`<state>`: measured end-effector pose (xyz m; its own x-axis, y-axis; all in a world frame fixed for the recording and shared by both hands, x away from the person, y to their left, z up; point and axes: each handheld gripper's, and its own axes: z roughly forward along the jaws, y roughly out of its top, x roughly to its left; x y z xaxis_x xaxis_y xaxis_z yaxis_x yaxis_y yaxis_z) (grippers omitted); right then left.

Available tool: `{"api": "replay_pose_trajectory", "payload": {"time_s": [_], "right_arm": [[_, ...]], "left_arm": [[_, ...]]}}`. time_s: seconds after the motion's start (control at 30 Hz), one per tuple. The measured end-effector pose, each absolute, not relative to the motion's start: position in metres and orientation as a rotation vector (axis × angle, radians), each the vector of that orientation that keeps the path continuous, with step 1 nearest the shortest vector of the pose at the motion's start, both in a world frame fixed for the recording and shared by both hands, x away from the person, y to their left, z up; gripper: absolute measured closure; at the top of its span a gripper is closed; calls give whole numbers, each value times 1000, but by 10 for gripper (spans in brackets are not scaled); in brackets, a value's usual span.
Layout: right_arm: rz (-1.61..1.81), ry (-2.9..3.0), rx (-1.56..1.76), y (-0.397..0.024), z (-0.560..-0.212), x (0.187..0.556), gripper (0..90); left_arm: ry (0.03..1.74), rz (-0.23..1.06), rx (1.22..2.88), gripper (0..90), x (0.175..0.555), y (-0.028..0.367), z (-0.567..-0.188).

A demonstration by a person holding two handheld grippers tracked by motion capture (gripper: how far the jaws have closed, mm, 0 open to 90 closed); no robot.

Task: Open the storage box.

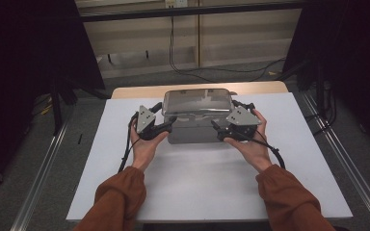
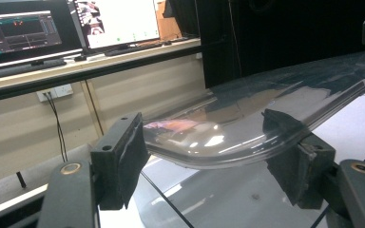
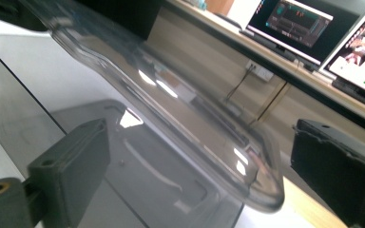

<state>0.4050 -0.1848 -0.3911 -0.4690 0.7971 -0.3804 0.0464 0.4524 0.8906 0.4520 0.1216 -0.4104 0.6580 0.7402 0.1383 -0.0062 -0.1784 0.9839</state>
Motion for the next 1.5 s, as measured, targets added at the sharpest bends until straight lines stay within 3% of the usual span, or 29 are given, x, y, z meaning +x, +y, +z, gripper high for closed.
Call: {"api": "replay_pose_trajectory", "payload": {"time_s": [0.13, 0.87, 1.5], "right_arm": [[1116, 1856, 723, -188, -395, 408, 43], [1217, 1785, 813, -213, -395, 430, 388], [1297, 1768, 793, -223, -388, 442, 532]], "left_arm": [[617, 744, 1630, 318, 452, 122, -410], [630, 746, 1607, 330, 459, 119, -401], [617, 744, 1608, 369, 469, 120, -393]]}}
